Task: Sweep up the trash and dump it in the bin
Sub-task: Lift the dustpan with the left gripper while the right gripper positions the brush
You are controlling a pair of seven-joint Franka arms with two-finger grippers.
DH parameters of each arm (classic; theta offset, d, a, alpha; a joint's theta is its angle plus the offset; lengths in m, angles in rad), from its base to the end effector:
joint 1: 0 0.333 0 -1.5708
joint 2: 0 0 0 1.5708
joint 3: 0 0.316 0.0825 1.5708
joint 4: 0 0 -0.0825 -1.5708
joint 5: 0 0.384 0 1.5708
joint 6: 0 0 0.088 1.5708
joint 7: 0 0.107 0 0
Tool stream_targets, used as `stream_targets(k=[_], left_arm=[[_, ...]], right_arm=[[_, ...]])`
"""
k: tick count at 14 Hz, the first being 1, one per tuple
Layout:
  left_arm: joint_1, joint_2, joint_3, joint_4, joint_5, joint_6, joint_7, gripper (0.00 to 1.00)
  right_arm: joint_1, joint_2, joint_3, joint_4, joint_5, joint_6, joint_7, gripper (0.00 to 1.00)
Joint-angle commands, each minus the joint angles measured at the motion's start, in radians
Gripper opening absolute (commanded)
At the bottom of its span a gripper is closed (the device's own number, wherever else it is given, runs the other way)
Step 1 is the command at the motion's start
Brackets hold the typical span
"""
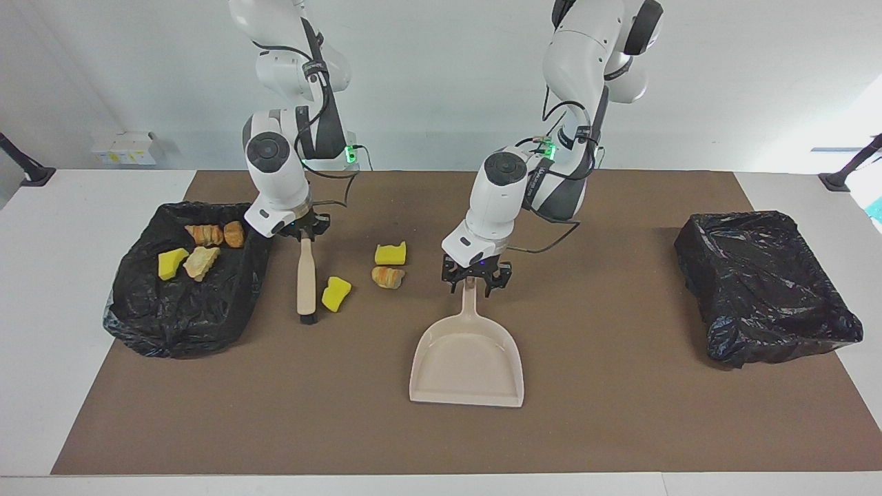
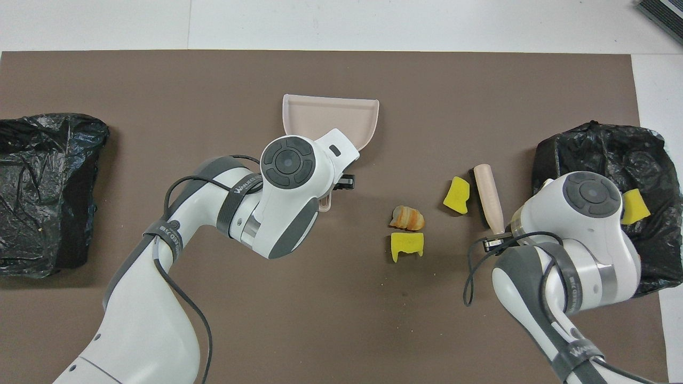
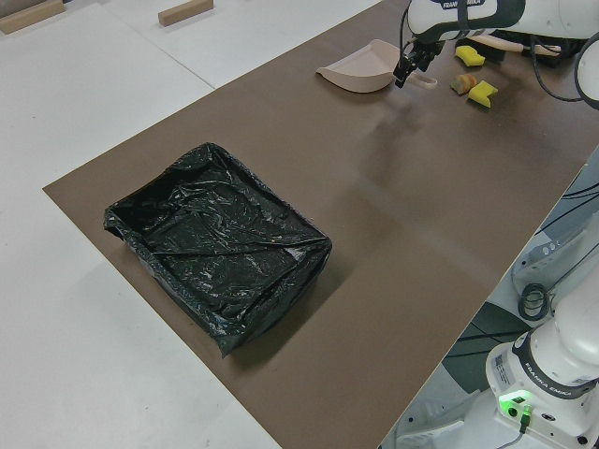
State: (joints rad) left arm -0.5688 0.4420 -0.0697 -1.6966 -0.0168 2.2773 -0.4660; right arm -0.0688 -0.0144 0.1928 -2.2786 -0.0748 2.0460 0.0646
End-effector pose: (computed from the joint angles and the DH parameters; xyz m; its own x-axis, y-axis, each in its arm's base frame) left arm 0.5487 -0.4013 0.3532 0.9836 -0.1470 0.1042 -0.1576 -0.9823 0.1016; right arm 0.4856 0.0564 0.3447 0.9728 0.0901 -0.2135 0.1081 -0.9914 0.0741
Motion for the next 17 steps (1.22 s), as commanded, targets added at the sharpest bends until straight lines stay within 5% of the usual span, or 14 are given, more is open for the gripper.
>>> stream_targets(k=[1, 8, 11, 17], left_arm=[[-0.016, -0.008, 0.019, 0.000, 0.018, -0.041, 0.006, 0.00], [0.096, -0.097, 0.025, -0.017, 0.113, -0.093, 0.416, 0.00], [0.162, -0.150, 0.022, -0.028, 0.112, -0.226, 0.740, 0.00], [0.244, -0.296, 0.021, -0.208, 0.107, -0.315, 1.320, 0.00]], right_arm=[[-0.002, -0.005, 0.004, -0.013, 0.003, 0.025, -0.019, 0.00], [0.012, -0.054, 0.005, -0.018, 0.004, -0.045, 0.007, 0.00], [0.036, -0.126, 0.005, -0.128, 0.085, 0.006, 0.009, 0.00], [0.194, -0.208, 0.005, -0.222, 0.145, 0.020, 0.239, 0.00]])
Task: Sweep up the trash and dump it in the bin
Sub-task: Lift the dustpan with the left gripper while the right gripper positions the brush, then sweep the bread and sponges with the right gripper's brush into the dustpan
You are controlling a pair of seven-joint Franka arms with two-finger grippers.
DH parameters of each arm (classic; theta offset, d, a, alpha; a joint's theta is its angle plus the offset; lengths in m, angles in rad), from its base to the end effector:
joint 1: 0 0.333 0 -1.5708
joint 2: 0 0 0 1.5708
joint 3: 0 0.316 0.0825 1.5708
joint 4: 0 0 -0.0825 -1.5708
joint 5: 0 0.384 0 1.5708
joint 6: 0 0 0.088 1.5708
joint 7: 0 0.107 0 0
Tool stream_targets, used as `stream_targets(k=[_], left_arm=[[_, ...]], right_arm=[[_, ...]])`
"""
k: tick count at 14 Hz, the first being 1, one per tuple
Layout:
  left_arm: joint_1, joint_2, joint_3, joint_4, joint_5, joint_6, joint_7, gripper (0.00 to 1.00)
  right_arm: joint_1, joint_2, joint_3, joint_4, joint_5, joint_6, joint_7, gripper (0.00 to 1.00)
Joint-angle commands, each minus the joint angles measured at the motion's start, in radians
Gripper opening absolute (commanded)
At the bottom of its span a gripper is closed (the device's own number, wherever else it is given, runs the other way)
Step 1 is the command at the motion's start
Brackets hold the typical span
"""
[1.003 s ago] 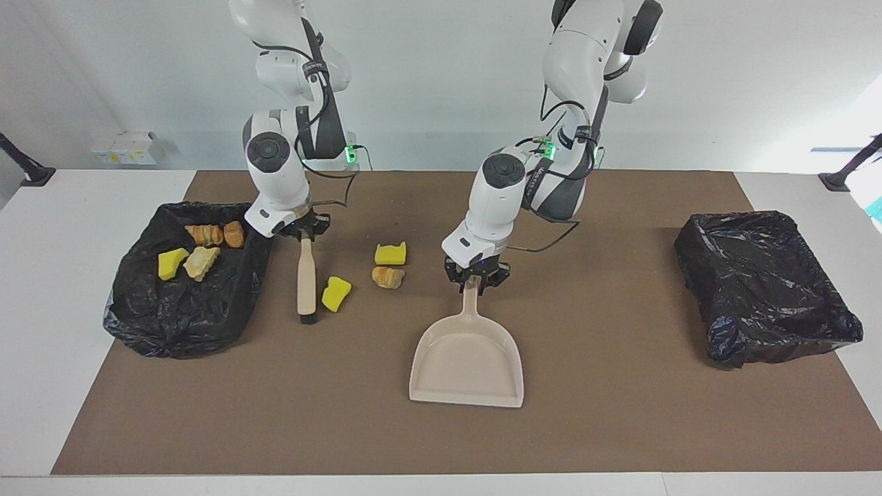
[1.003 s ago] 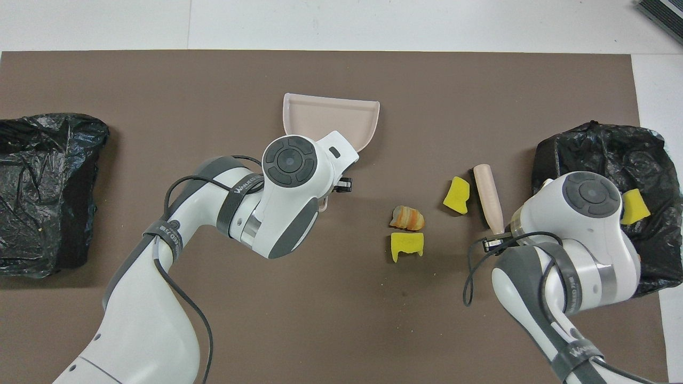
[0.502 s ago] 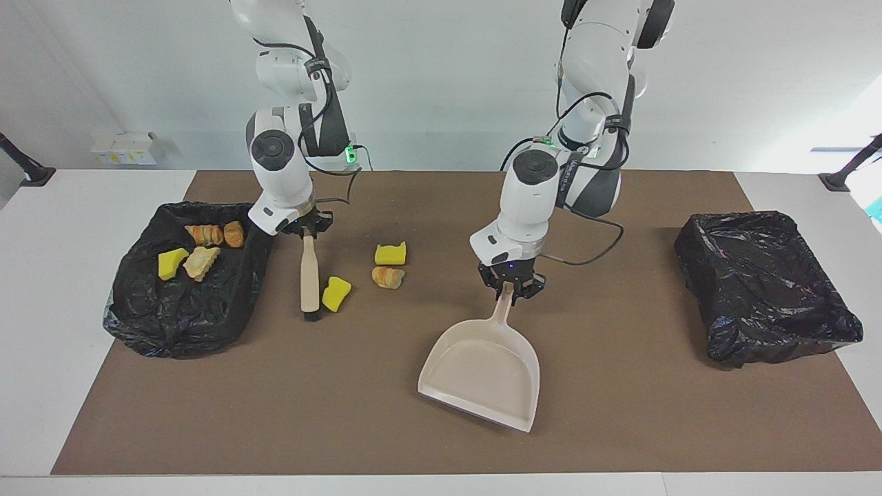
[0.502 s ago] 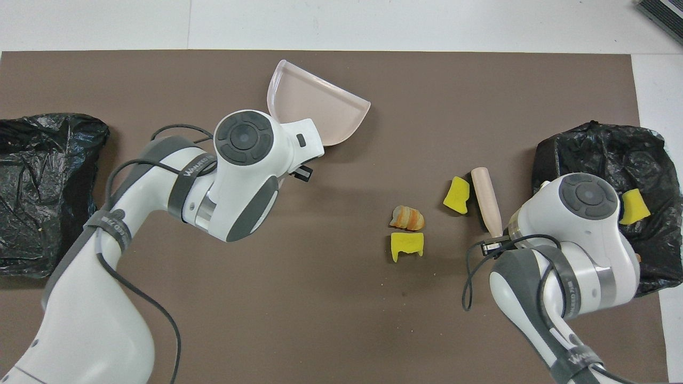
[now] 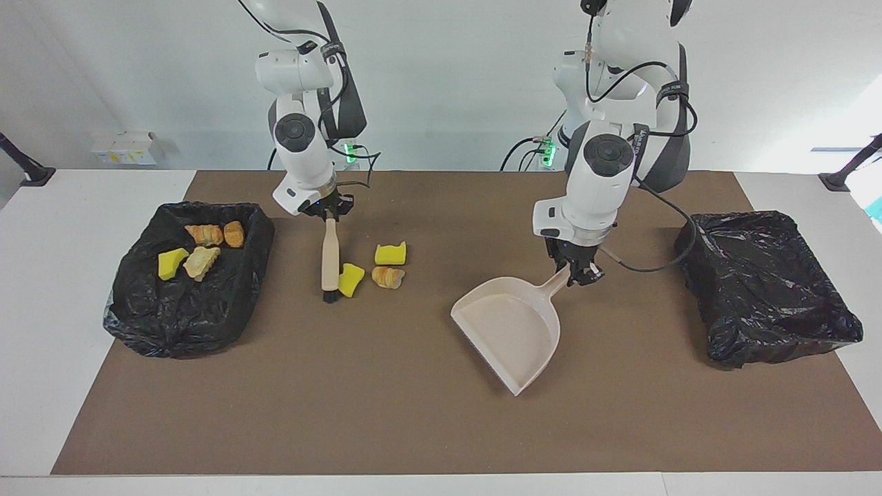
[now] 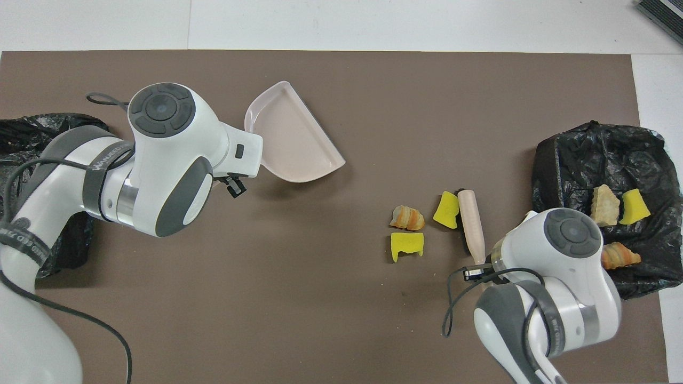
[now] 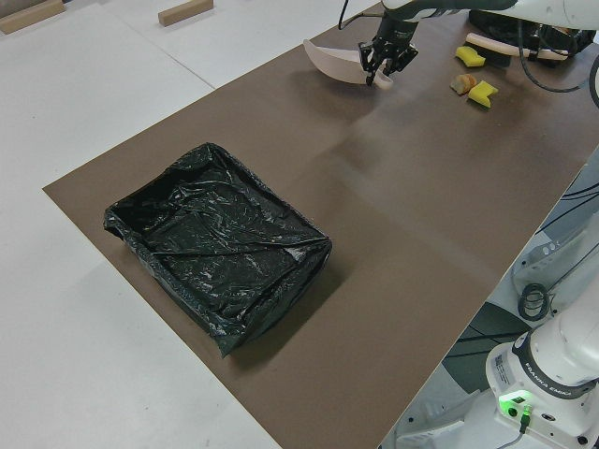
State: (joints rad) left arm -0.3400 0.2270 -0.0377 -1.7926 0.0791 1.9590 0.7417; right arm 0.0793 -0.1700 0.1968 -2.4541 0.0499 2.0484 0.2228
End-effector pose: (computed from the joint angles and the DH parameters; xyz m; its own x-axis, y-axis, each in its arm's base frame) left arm 0.5738 -0.2206 0.4181 0.4063 -0.9095 -0.0875 -0.9132 -0.4075 -0.0049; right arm 0.4160 0.1198 0.3435 0.9728 0.0122 -0.2314 0.0239 -0.9986 0.0477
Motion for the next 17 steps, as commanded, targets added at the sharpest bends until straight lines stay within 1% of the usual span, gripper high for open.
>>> stream_targets(k=[1, 3, 4, 5, 7, 9, 11, 12, 15, 17], left_arm=[[0.015, -0.099, -0.011, -0.149, 0.001, 0.003, 0.137, 0.00], [0.013, -0.150, -0.011, -0.229, -0.019, 0.003, 0.244, 0.00], [0.006, -0.175, -0.011, -0.273, -0.028, 0.018, 0.257, 0.00], [0.000, -0.182, -0.011, -0.293, -0.047, 0.038, 0.260, 0.00], [-0.025, -0.190, -0.013, -0.318, -0.053, 0.099, 0.254, 0.00], [-0.059, -0.189, -0.013, -0.344, -0.053, 0.165, 0.231, 0.00], [-0.065, -0.190, -0.014, -0.361, -0.053, 0.181, 0.187, 0.00], [-0.076, -0.193, -0.014, -0.370, -0.053, 0.184, 0.182, 0.00], [-0.122, -0.189, -0.013, -0.418, -0.055, 0.271, 0.160, 0.00], [-0.120, -0.186, -0.013, -0.416, -0.053, 0.274, 0.140, 0.00]], right_arm=[[0.059, -0.055, 0.001, -0.046, 0.031, 0.013, 0.128, 0.00], [0.085, -0.056, 0.001, -0.046, 0.070, 0.010, 0.194, 0.00], [0.105, -0.042, 0.001, -0.046, 0.074, 0.021, 0.223, 0.00], [0.132, -0.016, 0.001, -0.045, 0.076, 0.038, 0.248, 0.00], [0.140, 0.007, 0.001, -0.036, 0.077, 0.090, 0.259, 0.00], [0.152, 0.027, 0.001, -0.013, 0.128, 0.102, 0.271, 0.00], [0.155, 0.053, 0.003, 0.023, 0.148, 0.104, 0.317, 0.00], [0.154, 0.094, 0.003, 0.050, 0.153, 0.104, 0.354, 0.00], [0.200, 0.157, 0.006, 0.121, 0.168, 0.134, 0.424, 0.00], [0.262, 0.251, 0.006, 0.212, 0.183, 0.142, 0.467, 0.00]])
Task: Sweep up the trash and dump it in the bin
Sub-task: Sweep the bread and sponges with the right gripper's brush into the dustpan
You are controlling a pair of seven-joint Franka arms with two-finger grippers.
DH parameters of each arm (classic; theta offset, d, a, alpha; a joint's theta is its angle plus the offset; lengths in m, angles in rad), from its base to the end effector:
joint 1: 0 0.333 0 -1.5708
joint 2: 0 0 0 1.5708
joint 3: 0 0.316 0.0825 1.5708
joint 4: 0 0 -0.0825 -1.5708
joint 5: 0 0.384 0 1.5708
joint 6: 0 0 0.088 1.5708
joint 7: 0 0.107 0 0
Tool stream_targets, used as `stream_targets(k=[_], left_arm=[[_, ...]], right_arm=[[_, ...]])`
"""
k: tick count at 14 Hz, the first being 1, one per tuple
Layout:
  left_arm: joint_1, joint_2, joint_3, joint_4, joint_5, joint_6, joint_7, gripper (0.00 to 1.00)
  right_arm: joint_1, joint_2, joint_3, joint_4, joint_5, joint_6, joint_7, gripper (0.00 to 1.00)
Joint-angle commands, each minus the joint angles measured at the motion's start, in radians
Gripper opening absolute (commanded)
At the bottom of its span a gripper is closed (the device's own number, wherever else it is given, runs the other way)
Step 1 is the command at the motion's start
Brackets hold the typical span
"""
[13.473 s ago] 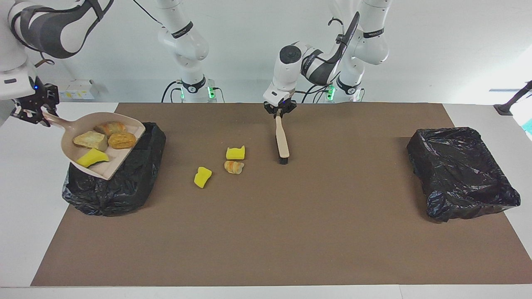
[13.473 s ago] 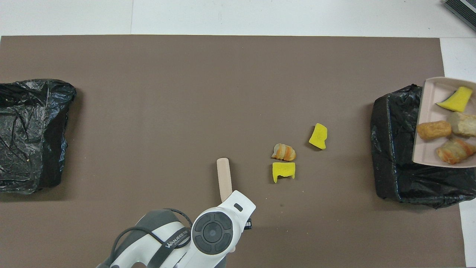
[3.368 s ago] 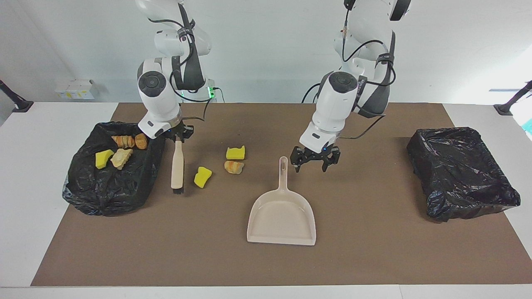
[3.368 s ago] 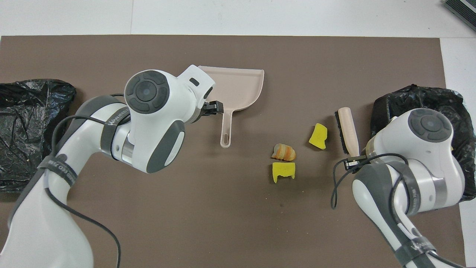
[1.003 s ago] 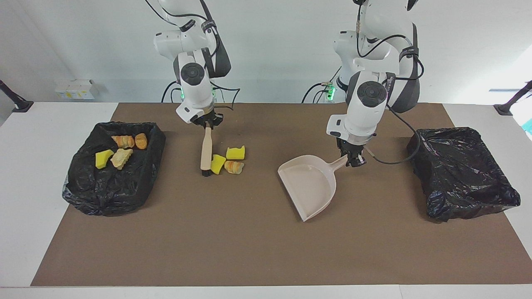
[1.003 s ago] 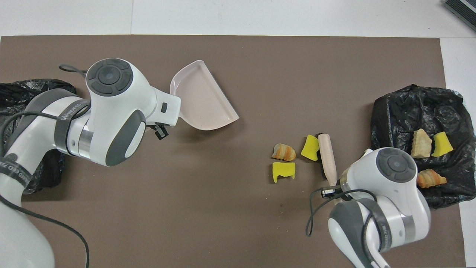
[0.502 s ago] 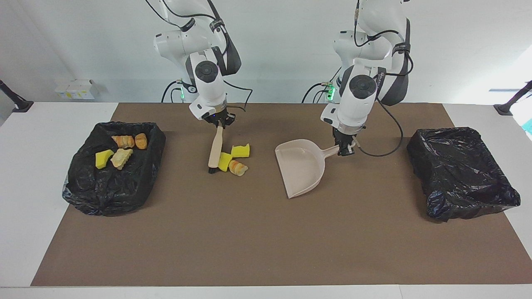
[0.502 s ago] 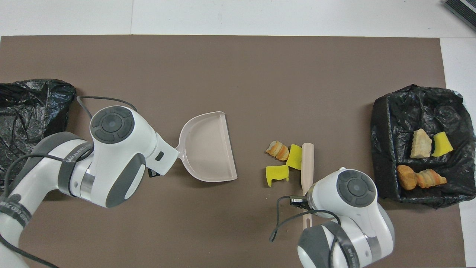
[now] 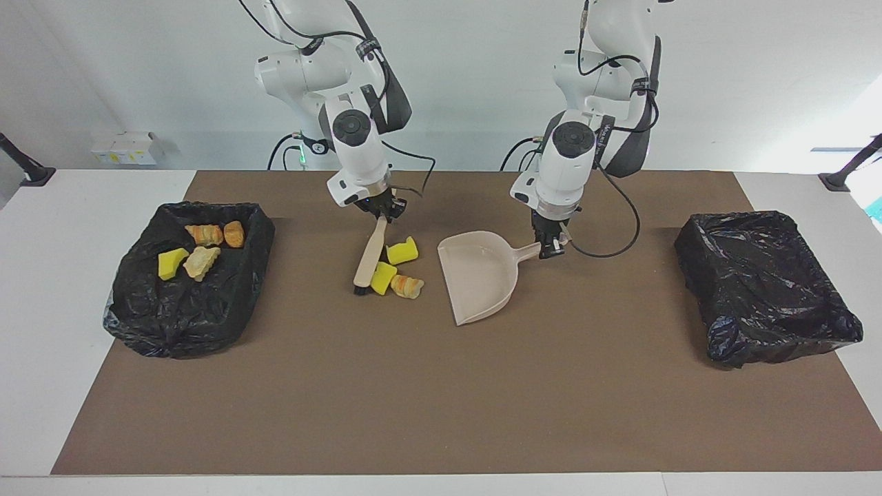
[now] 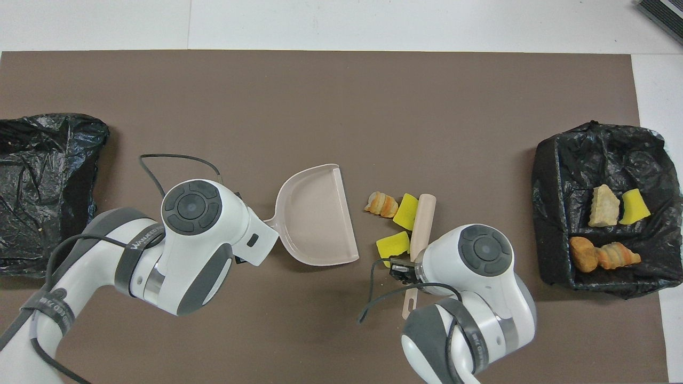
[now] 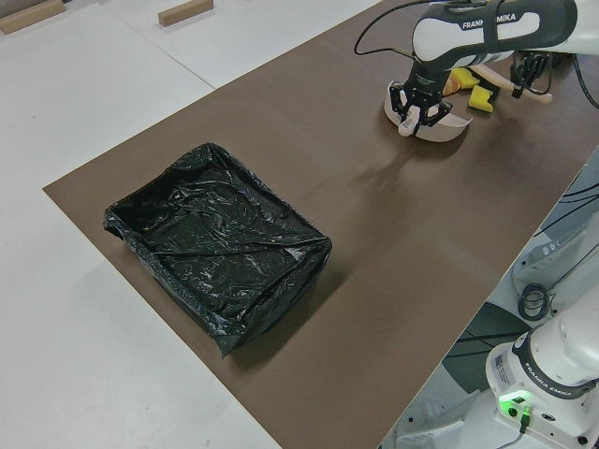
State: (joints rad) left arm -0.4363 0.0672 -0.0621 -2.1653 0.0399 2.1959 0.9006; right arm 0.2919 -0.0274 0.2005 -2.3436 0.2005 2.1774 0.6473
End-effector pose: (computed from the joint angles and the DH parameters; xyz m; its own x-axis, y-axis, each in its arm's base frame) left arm 0.4761 -0.2573 0.3618 0.1470 -0.9882 -0.0442 -0.9890 -0.1476 0.0118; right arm 0.4237 0.2358 0.3334 0.9415 -0.2696 -0.2020 -0.2800 -0.9597 -0.0240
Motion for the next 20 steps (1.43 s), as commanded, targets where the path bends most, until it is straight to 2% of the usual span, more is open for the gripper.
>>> stream_targets(k=[1, 4, 9, 11, 14, 16, 20], left_arm=[[-0.024, -0.027, 0.011, -0.045, -0.014, 0.038, -0.019, 0.00], [-0.022, -0.029, 0.011, -0.047, -0.014, 0.036, -0.019, 0.00], [-0.013, -0.027, 0.011, -0.048, -0.015, 0.039, -0.040, 0.00], [-0.006, -0.027, 0.013, -0.048, -0.058, 0.039, -0.081, 0.00], [0.008, -0.024, 0.015, -0.044, -0.080, 0.030, -0.110, 0.00], [0.014, -0.027, 0.013, -0.045, -0.118, 0.019, -0.217, 0.00], [0.017, -0.029, 0.016, -0.044, -0.127, -0.010, -0.299, 0.00]], right_arm=[[0.070, 0.157, 0.002, 0.163, 0.033, 0.013, 0.073, 0.00], [0.142, 0.265, 0.002, 0.315, 0.033, 0.010, 0.109, 0.00], [0.194, 0.276, 0.005, 0.343, 0.031, 0.028, 0.017, 0.00], [0.187, 0.245, 0.011, 0.342, 0.031, -0.008, -0.044, 0.00], [0.120, 0.166, 0.007, 0.337, 0.031, -0.209, -0.315, 0.00], [0.076, 0.114, 0.004, 0.339, 0.020, -0.305, -0.426, 0.00], [0.007, 0.022, -0.003, 0.342, -0.025, -0.442, -0.482, 0.00]])
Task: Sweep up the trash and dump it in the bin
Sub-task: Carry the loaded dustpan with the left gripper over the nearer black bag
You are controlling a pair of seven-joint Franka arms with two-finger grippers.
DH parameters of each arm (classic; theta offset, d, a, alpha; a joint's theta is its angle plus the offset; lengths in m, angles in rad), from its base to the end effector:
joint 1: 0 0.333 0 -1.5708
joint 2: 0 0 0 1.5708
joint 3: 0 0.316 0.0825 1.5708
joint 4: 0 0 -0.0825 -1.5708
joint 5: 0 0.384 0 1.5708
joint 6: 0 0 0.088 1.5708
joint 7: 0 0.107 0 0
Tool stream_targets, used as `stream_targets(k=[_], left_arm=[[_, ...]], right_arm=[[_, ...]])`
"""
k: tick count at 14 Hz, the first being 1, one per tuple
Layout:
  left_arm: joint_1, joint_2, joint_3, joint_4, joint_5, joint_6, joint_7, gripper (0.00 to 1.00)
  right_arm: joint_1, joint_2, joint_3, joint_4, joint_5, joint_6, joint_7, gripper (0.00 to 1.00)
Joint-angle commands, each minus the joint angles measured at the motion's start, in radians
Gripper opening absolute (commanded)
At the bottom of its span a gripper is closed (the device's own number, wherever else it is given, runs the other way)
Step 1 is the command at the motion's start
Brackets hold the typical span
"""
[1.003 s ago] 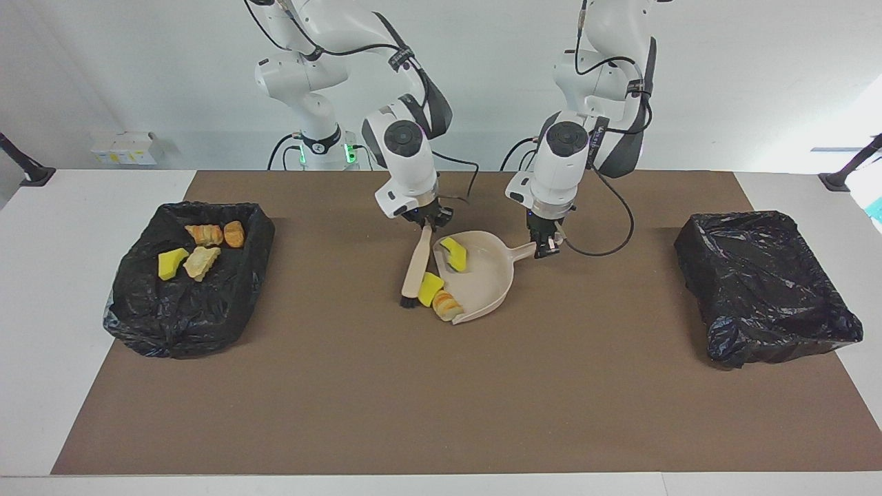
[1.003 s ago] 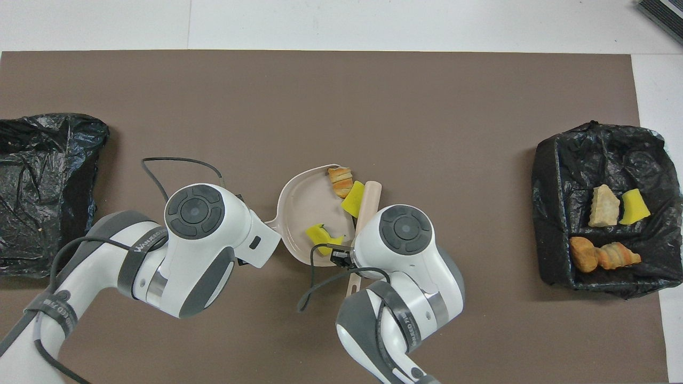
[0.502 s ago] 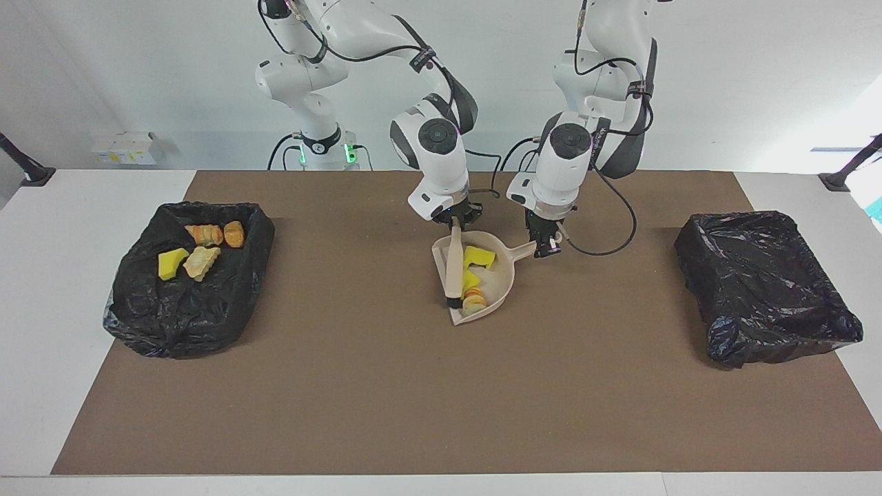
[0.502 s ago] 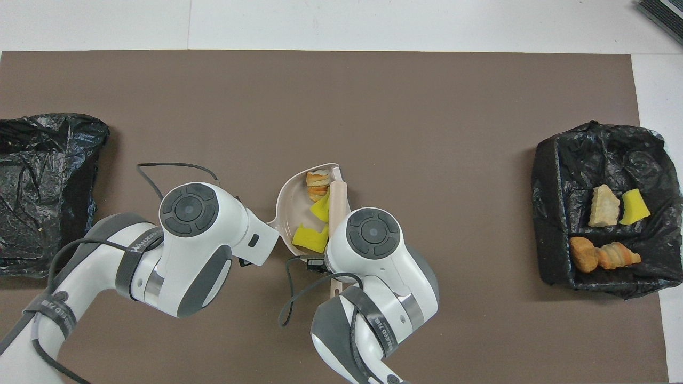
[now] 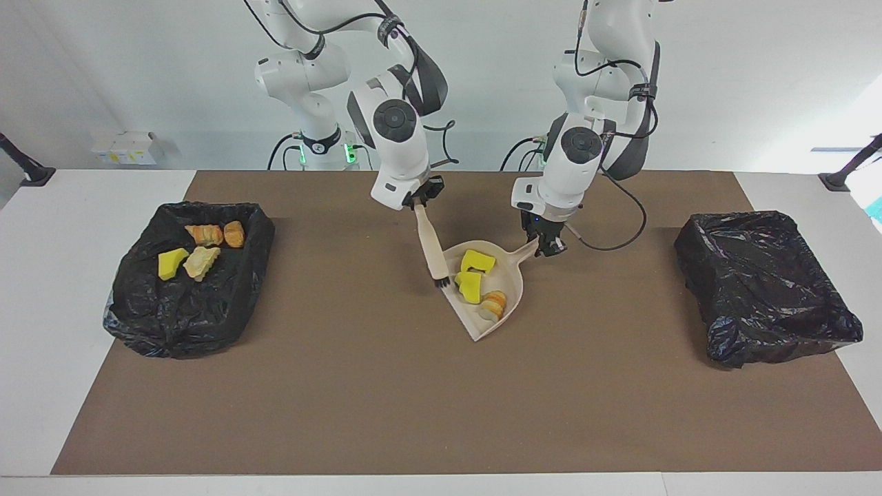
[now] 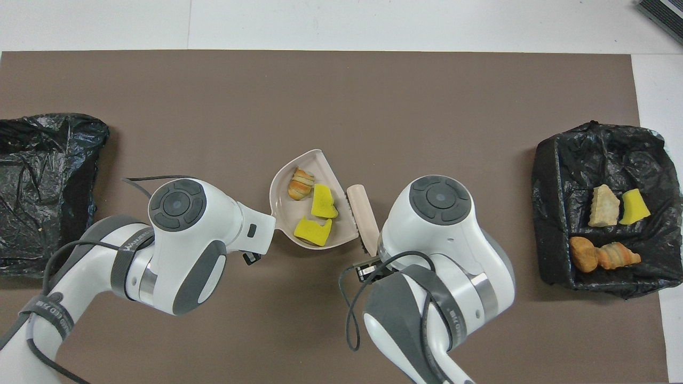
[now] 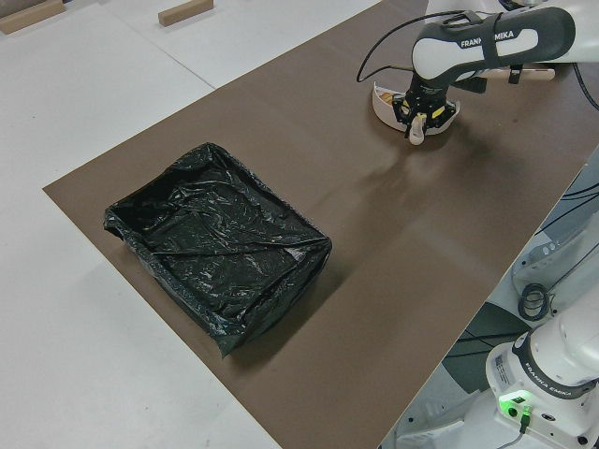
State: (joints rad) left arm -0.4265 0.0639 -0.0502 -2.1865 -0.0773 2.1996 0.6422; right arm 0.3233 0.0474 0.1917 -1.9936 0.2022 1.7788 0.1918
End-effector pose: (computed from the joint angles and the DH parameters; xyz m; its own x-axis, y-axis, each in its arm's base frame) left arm 0.4747 -0.2480 0.3547 0.4784 -0.8781 -0.0039 -0.8750 -0.4771 0.0819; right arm 0.4576 0.2779 0.4203 0.9194 0.2618 -0.2935 0.2314 -0.9635 -0.1345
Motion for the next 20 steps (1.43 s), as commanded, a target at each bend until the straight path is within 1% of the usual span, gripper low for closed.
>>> stream_targets(k=[1, 3, 6, 8, 10, 11, 13, 16, 18, 20], left_arm=[[0.009, -0.029, 0.007, -0.021, -0.009, -0.041, -0.074, 0.00], [0.055, -0.044, 0.010, -0.010, -0.009, -0.052, -0.143, 0.00], [0.144, -0.099, 0.010, 0.001, -0.009, -0.052, -0.150, 0.00], [0.215, -0.140, 0.010, 0.001, -0.009, -0.055, -0.138, 0.00], [0.293, -0.167, 0.010, 0.020, -0.009, -0.073, -0.151, 0.00], [0.336, -0.180, 0.010, 0.037, -0.009, -0.122, -0.141, 0.00], [0.435, -0.185, 0.012, 0.098, -0.009, -0.205, -0.133, 0.00], [0.569, -0.174, 0.012, 0.175, -0.009, -0.291, -0.020, 0.00], [0.685, -0.161, 0.012, 0.218, -0.007, -0.333, 0.129, 0.00], [0.791, -0.150, 0.013, 0.249, -0.004, -0.353, 0.265, 0.00]], right_arm=[[-0.027, -0.082, 0.006, -0.008, -0.032, -0.070, -0.014, 0.00], [-0.009, -0.107, 0.015, -0.017, -0.030, -0.061, 0.071, 0.00], [0.060, -0.147, 0.018, -0.075, -0.012, 0.010, 0.207, 0.00], [0.135, -0.136, 0.018, -0.112, -0.012, 0.063, 0.302, 0.00], [0.212, -0.118, 0.018, -0.157, -0.012, 0.161, 0.395, 0.00], [0.236, -0.110, 0.018, -0.165, -0.009, 0.183, 0.423, 0.00], [0.290, -0.086, 0.018, -0.165, 0.028, 0.226, 0.481, 0.00], [0.367, -0.022, 0.018, -0.165, 0.029, 0.298, 0.578, 0.00], [0.407, 0.035, 0.017, -0.165, 0.028, 0.376, 0.624, 0.00], [0.421, 0.069, 0.017, -0.165, 0.028, 0.416, 0.644, 0.00]])
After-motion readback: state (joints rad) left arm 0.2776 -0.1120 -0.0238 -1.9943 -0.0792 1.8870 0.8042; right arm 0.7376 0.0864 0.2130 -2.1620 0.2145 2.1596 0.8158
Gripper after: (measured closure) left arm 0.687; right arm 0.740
